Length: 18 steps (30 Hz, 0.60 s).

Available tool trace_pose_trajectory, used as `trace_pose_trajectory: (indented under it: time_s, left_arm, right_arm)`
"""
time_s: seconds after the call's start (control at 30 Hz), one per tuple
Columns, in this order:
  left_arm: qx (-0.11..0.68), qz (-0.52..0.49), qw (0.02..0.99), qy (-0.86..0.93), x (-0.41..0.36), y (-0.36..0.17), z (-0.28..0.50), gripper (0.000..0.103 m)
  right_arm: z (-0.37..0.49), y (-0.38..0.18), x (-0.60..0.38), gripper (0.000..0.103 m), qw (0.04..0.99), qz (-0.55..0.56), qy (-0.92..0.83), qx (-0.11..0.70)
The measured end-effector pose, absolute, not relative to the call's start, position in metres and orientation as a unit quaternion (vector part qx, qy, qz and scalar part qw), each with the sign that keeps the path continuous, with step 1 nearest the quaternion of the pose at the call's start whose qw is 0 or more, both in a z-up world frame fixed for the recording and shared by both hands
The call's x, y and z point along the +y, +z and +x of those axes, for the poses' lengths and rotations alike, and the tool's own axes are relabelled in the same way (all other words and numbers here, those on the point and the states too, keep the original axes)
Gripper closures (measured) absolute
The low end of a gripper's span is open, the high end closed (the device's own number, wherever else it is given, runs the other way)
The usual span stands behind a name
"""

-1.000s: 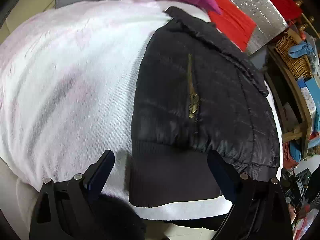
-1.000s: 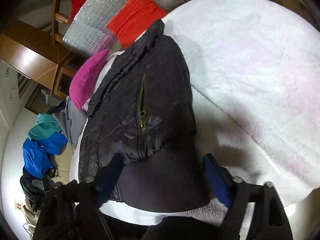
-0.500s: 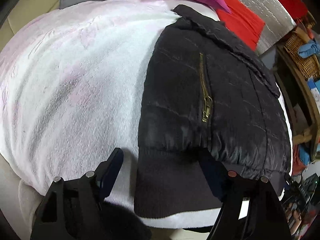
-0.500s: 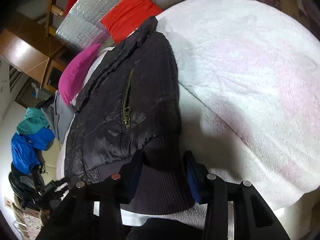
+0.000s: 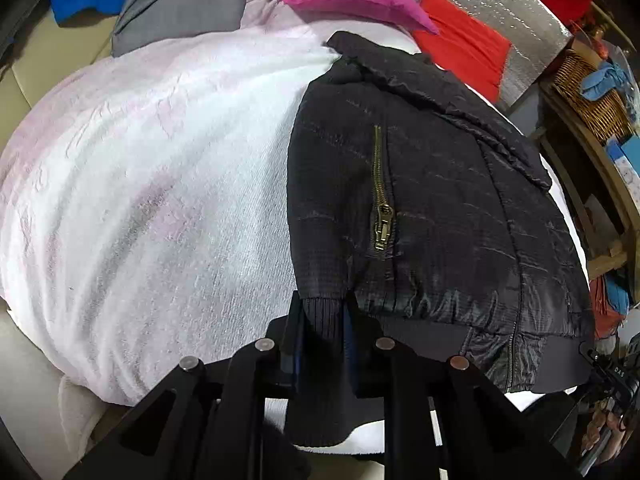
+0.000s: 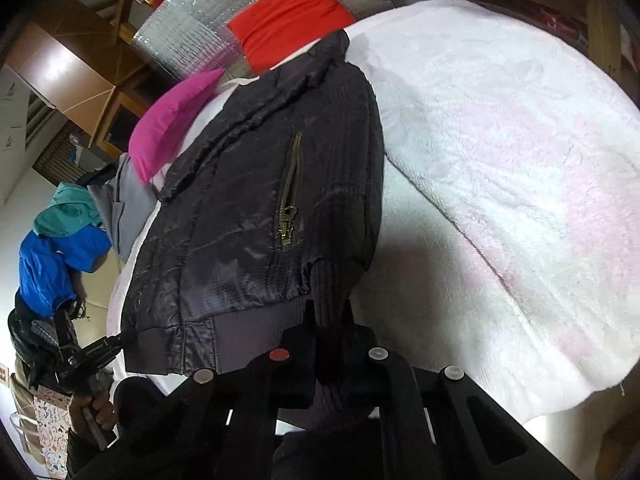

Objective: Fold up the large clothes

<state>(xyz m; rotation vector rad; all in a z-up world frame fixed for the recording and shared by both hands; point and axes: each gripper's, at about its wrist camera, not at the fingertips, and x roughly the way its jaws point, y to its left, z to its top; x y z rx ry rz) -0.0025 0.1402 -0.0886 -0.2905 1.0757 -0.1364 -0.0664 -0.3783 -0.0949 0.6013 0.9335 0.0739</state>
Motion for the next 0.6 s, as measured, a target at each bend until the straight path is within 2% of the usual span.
trace_pose_trajectory:
  time_s: [0.1,0.17,0.2,0.27,0.3,0.33,0.47,0.5,0.6]
  left_arm:
    - [0.517,-0.128,0.844,-0.071,0.138,-0.092,-0.001,0.081]
    - [0.523,-0.145,0.838,-0.065,0.138,-0.096,0.005,0.072]
    - [0.527,-0.159,0.833,-0.064,0.141,-0.098,0.007,0.068]
    - [0.522,-0.181,0.831,-0.061,0.146,-0.099,0.009,0.047]
    - [0.518,-0.18,0.834,-0.057,0.146,-0.098,0.009,0.043]
    - [0.515,-0.176,0.837,-0.052,0.145,-0.098,0.009,0.041]
    - [0.526,-0.165,0.832,-0.065,0.131,-0.106,0.014,0.041]
    - [0.525,-0.165,0.832,-0.068,0.13,-0.107,0.014,0.041]
    - [0.522,-0.167,0.834,-0.068,0.127,-0.11,0.016,0.041]
  right_arm:
    - [-0.064,-0.113,-0.386,0.093,0.836,0.303,0.031,0.456]
    - [-0.064,-0.116,-0.388,0.089,0.835,0.318,0.036,0.448]
    - [-0.064,-0.116,-0.389,0.083,0.836,0.321,0.037,0.443]
    - [-0.062,-0.113,-0.391,0.062,0.841,0.321,0.033,0.435]
    - [-0.062,-0.112,-0.393,0.038,0.843,0.321,0.026,0.43]
    - [-0.061,-0.111,-0.394,0.031,0.847,0.317,0.019,0.426]
    - [-0.048,-0.114,-0.393,0.031,0.846,0.32,0.022,0.427]
    - [-0.041,-0.118,-0.39,0.034,0.843,0.317,0.024,0.434]
    - [-0.029,-0.122,-0.38,0.067,0.839,0.308,0.028,0.448]
